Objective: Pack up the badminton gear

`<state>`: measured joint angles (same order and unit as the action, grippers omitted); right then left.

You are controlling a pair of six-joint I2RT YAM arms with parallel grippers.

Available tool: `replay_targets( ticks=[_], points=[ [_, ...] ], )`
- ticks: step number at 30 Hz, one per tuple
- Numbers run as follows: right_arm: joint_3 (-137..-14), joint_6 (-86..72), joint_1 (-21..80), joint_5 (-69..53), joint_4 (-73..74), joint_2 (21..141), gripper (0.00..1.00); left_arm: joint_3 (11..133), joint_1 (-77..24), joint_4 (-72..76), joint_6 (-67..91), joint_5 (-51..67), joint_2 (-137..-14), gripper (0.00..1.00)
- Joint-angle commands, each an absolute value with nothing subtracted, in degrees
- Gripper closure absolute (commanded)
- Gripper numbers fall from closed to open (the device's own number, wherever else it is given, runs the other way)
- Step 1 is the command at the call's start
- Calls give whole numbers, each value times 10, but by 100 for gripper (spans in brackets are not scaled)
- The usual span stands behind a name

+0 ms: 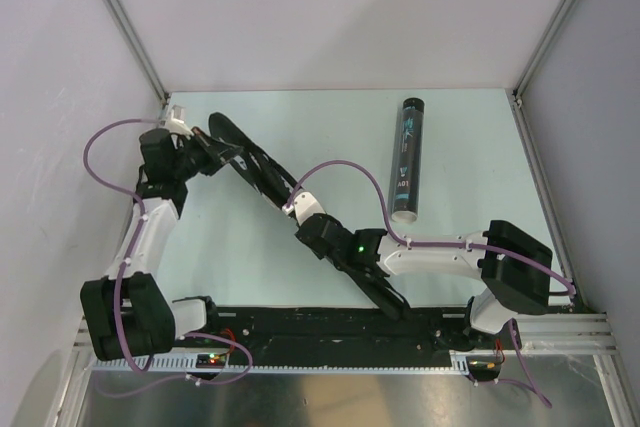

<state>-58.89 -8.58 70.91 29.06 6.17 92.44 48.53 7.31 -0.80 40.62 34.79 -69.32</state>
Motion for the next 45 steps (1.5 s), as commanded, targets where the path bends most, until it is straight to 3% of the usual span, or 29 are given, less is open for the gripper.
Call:
replay_targets(
  ticks=[1, 11, 19, 45],
  points=[
    [-594, -99, 708, 305, 9, 902, 100, 472, 75, -45, 421, 396, -663, 100],
    [-612, -101, 706, 314, 8, 915, 100, 410, 56, -48, 437, 401, -605, 100],
    [-619, -88, 692, 325, -3, 913, 100, 385, 50, -12, 541, 390, -534, 100],
    [-655, -71, 678, 319, -47, 934, 100, 217, -177, 43, 661, 190, -385, 100]
  ],
)
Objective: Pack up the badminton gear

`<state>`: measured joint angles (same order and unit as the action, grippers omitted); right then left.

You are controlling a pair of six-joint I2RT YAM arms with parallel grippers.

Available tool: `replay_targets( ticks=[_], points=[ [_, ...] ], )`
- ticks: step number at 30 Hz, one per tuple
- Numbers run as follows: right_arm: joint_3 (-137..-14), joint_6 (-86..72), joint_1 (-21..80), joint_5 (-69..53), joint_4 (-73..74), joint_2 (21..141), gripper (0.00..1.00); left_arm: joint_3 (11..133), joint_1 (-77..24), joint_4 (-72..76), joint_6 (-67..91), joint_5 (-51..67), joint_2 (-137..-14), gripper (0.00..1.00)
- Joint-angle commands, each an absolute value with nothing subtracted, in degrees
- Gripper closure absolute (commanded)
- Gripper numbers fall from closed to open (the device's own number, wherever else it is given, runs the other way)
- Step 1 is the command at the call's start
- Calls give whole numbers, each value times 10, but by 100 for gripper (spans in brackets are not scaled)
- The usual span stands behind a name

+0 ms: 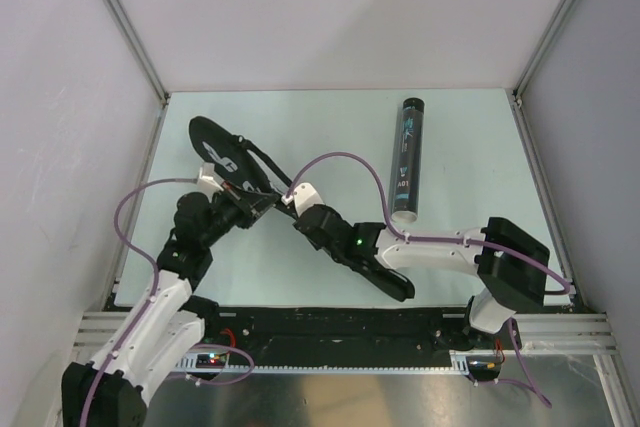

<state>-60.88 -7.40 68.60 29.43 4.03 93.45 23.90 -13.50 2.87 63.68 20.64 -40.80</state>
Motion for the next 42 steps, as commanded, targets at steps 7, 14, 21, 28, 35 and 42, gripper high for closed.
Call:
replay_targets(
  ticks=[7, 14, 21, 28, 35, 42],
  points=[
    [-673, -75, 677, 317, -39, 940, 99, 188, -199, 43, 661, 158, -372, 100],
    [-671, -94, 680, 265, 114, 890, 53, 208, -200, 42, 629, 141, -405, 100],
    [-582, -143, 690, 198, 237, 780, 31, 234, -200, 42, 602, 139, -438, 100],
    [-473, -208, 721, 176, 280, 696, 29, 240, -199, 39, 599, 135, -441, 100],
    [-396, -285, 764, 200, 270, 668, 42, 245, -200, 37, 601, 129, -440, 100],
    [-397, -258, 777, 270, 170, 714, 96, 229, -225, 37, 641, 111, -418, 100]
  ],
)
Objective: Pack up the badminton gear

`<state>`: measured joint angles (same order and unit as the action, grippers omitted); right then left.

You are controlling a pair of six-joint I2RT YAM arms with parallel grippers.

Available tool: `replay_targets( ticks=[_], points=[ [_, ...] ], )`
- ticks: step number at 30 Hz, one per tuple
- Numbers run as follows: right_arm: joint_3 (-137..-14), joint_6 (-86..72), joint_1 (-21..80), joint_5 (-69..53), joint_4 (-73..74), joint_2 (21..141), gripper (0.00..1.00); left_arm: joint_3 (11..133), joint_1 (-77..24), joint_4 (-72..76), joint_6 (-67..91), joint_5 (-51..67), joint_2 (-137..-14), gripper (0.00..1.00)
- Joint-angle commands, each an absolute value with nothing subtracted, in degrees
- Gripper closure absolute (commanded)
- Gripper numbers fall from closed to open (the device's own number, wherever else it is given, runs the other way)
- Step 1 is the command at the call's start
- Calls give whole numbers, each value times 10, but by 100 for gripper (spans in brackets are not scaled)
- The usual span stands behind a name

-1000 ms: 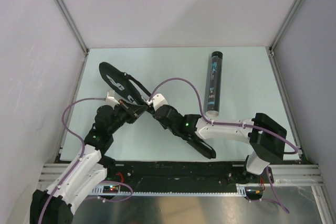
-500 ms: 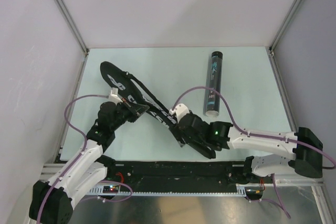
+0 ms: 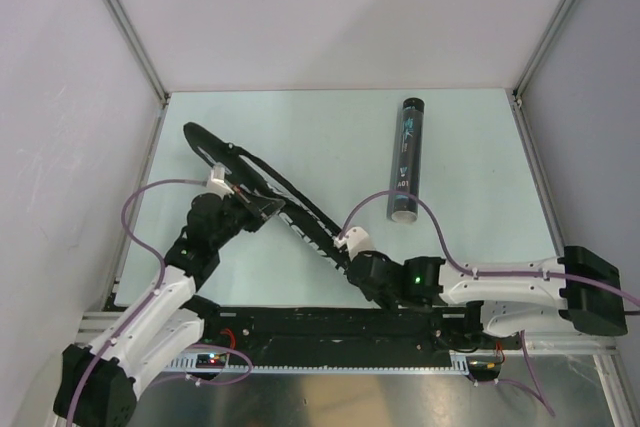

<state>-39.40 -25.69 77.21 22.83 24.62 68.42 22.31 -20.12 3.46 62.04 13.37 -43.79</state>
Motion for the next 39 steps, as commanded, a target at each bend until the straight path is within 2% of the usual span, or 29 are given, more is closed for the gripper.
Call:
replay_targets(
  ticks=[1, 10, 24, 26, 28, 30, 32, 33, 36, 39],
  points=[
    [-406, -251, 775, 282, 156, 723, 98, 225, -231, 37, 648, 108, -413, 100],
    [-511, -181, 739, 317, 85, 821, 100, 213, -295, 42, 676, 74, -416, 100],
    [-632, -158, 659, 292, -19, 955, 100, 209, -374, 85, 687, 31, -476, 100],
    [-635, -154, 655, 278, -15, 959, 95, 209, -377, 88, 684, 28, -483, 100],
    [-630, -151, 652, 264, 6, 951, 83, 210, -377, 89, 676, 21, -482, 100],
    [-604, -141, 652, 238, 19, 926, 60, 212, -378, 89, 670, 14, -481, 100],
    [-563, -133, 653, 217, 16, 891, 41, 216, -378, 89, 666, 13, -485, 100],
    [-532, -131, 654, 210, 11, 874, 36, 218, -378, 90, 664, 14, -489, 100],
    [-456, -131, 656, 196, -16, 815, 28, 224, -377, 90, 661, 18, -500, 100],
    [-401, -147, 649, 197, -31, 778, 28, 226, -377, 90, 655, 15, -504, 100]
  ],
)
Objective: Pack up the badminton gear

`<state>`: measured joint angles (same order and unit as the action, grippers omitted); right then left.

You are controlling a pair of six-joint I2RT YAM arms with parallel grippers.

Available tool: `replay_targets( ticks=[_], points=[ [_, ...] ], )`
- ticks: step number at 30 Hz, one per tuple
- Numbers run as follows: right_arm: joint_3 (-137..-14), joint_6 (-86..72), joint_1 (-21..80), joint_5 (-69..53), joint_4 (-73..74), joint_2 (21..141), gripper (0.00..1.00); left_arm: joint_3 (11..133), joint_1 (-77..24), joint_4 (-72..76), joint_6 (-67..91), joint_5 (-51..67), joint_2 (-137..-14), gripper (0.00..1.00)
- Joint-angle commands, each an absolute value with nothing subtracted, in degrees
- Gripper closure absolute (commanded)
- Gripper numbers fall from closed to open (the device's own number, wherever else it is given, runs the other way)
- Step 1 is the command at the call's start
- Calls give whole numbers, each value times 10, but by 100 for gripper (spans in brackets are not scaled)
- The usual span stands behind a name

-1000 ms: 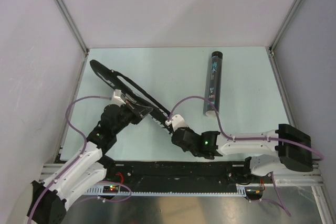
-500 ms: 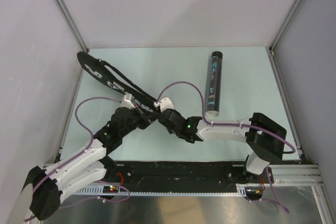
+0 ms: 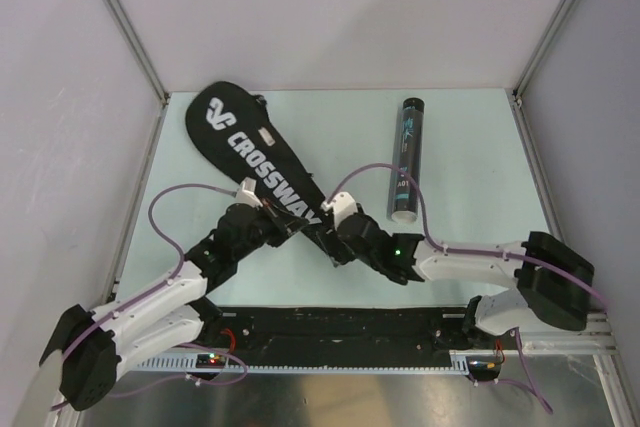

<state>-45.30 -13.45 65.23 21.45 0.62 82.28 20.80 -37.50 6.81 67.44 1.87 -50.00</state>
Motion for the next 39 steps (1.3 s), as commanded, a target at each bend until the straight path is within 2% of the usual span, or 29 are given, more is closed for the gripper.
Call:
replay_targets(
  ticks=[1, 6, 8, 9, 11, 13, 20, 27, 28, 30, 34, 35, 39],
  points=[
    [-392, -151, 647, 199, -32, 767, 29, 228, -377, 90, 648, 12, -503, 100],
    [-379, -165, 623, 197, -24, 738, 40, 267, -350, 23, 606, -40, -505, 98],
    [-379, -168, 605, 186, -31, 739, 38, 293, -326, -23, 592, -55, -508, 83],
    [-380, -169, 594, 178, -38, 741, 36, 308, -316, -41, 583, -63, -511, 70],
    [-388, -175, 572, 151, -47, 748, 31, 331, -290, -71, 570, -73, -515, 51],
    [-403, -183, 550, 128, -51, 769, 28, 346, -262, -84, 562, -70, -520, 42],
    [-469, -186, 500, 37, -82, 891, 24, 361, -135, -102, 547, -19, -530, 33],
    [-553, -168, 485, -9, -72, 1014, 24, 350, -91, -117, 526, -14, -519, 29],
    [-559, -163, 485, -18, -69, 1025, 26, 350, -88, -119, 522, -14, -520, 28],
    [-566, -156, 484, -27, -61, 1043, 39, 352, -79, -124, 520, -18, -522, 28],
    [-568, -142, 492, -2, -37, 1045, 86, 359, -64, -132, 531, -59, -525, 28],
    [-567, -133, 495, 17, -28, 1041, 93, 368, -62, -132, 532, -68, -532, 28],
    [-549, -69, 548, 114, -28, 996, 100, 445, -61, -148, 477, -41, -604, 29]
  ],
)
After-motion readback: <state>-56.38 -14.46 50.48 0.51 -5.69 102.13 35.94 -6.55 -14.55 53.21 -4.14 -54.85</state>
